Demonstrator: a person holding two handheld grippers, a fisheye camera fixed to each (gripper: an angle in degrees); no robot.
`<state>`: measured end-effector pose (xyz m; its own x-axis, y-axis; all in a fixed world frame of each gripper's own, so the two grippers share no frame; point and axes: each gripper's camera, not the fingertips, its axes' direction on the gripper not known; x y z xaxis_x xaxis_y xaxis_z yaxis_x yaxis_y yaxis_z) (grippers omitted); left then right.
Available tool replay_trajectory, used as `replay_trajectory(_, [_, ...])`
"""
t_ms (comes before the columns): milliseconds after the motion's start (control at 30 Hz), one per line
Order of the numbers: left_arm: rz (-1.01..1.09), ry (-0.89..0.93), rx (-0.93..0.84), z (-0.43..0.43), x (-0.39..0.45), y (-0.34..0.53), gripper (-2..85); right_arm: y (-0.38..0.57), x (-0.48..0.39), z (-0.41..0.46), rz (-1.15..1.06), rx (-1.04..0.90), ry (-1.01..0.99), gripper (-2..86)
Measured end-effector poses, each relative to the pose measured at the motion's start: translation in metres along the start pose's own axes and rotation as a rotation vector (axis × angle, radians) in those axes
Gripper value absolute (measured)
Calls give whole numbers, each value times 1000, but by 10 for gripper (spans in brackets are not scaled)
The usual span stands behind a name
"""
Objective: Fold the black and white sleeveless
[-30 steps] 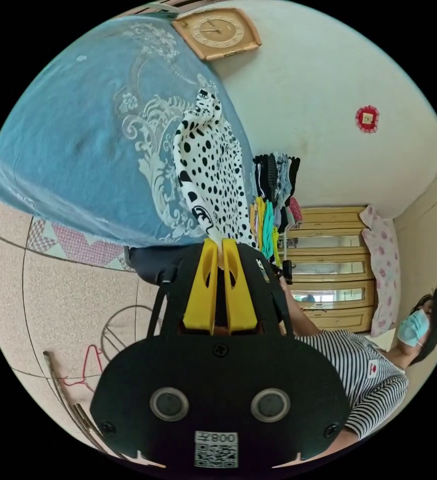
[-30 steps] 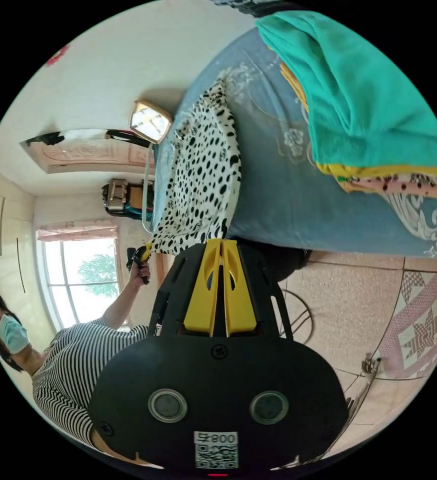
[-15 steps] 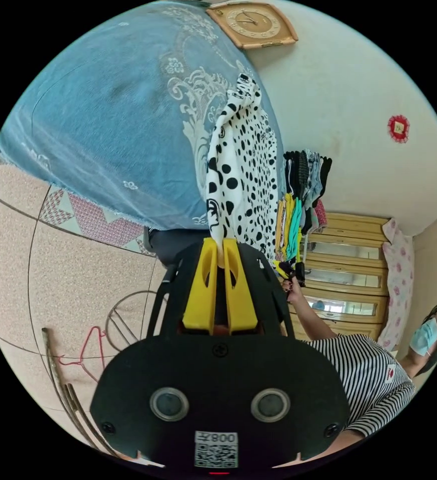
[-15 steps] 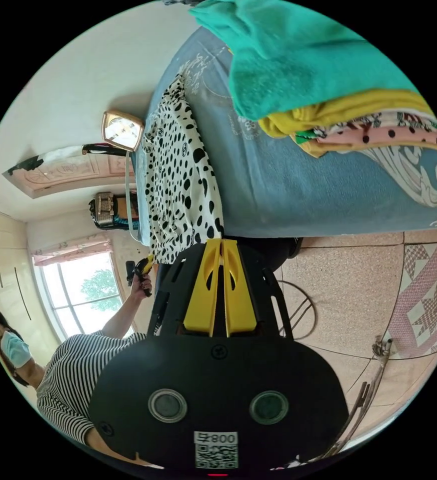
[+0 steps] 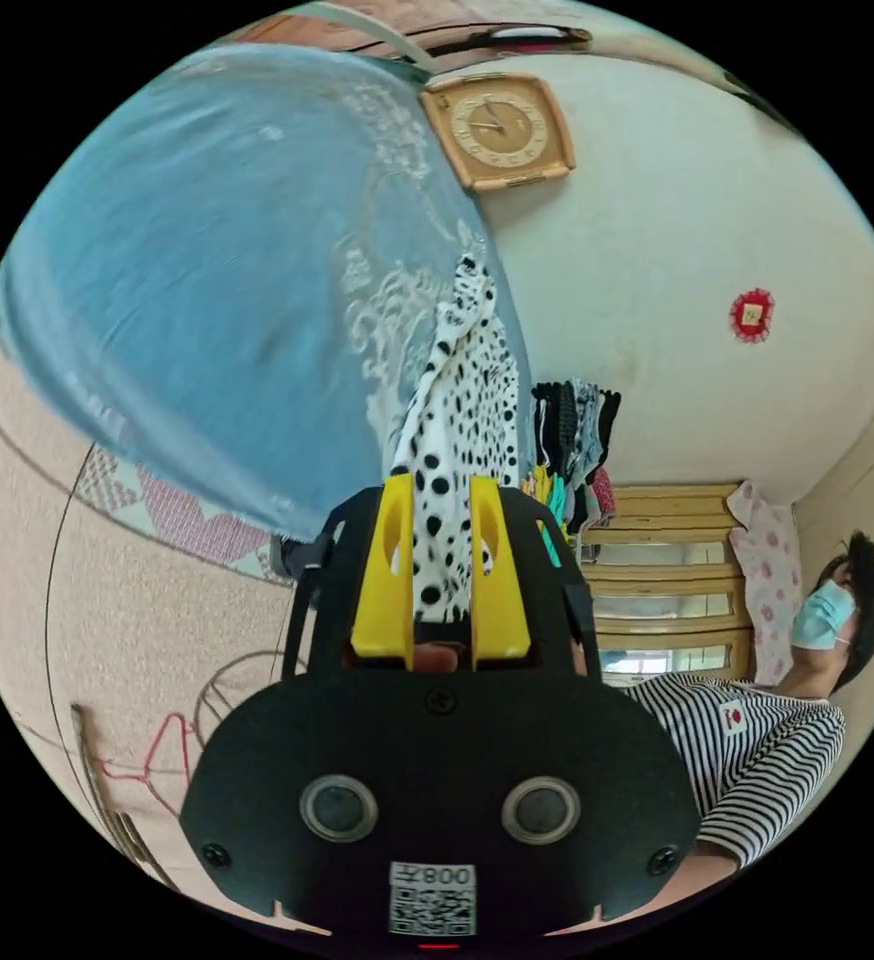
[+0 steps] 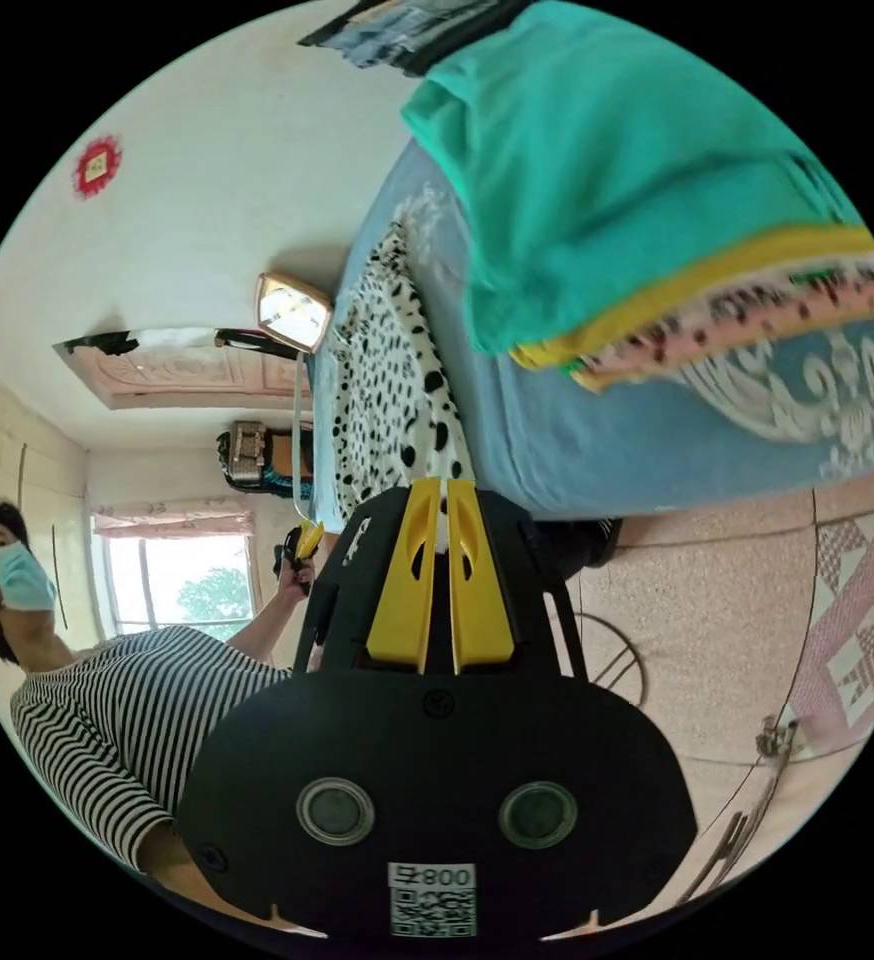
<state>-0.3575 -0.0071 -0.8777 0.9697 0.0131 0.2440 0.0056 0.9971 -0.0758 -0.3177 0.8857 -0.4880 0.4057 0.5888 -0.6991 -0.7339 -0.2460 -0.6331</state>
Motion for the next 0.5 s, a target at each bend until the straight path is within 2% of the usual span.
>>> replay_trajectory(133, [125,23,-24,56,24,-108,97,-79,-39,36,-157,1,-20,24])
replay_trajectory(300, [173,-7,-17,123,30,-225,105,-191,-77,87,-319,-8,20,44])
replay_trajectory(500, [134,-73,2,170,-10,-314,115,-325,-86,141,-332,4,90,68])
